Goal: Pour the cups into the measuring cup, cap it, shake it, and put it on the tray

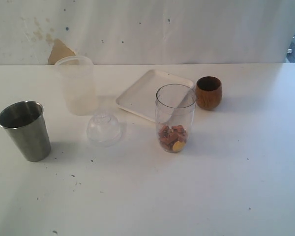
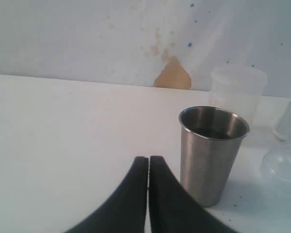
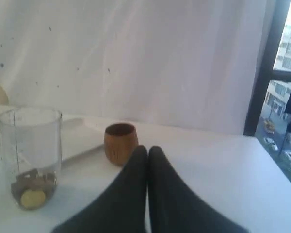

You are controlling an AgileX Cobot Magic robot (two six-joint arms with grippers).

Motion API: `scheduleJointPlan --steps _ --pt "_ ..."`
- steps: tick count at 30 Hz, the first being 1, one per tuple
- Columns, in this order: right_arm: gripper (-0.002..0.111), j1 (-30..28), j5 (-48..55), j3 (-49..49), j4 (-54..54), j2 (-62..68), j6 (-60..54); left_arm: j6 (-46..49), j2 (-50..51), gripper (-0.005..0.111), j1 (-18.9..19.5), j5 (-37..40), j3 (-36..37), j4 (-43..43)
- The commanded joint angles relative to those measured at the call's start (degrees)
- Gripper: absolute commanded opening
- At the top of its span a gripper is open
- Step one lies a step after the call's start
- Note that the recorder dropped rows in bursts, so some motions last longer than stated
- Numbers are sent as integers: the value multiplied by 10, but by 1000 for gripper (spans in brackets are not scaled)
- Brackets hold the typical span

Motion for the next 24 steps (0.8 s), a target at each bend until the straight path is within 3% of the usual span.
scheduleJointPlan --steps 1,7,24 --pt "0 -16 74 6 -4 -3 -14 1 -3 1 -2 -6 -2 -1" --pt "0 -16 164 6 -14 -3 21 1 -3 1 -2 -6 -2 -1" --pt "0 -16 164 6 -14 -3 60 1 -3 1 -2 -6 -2 -1"
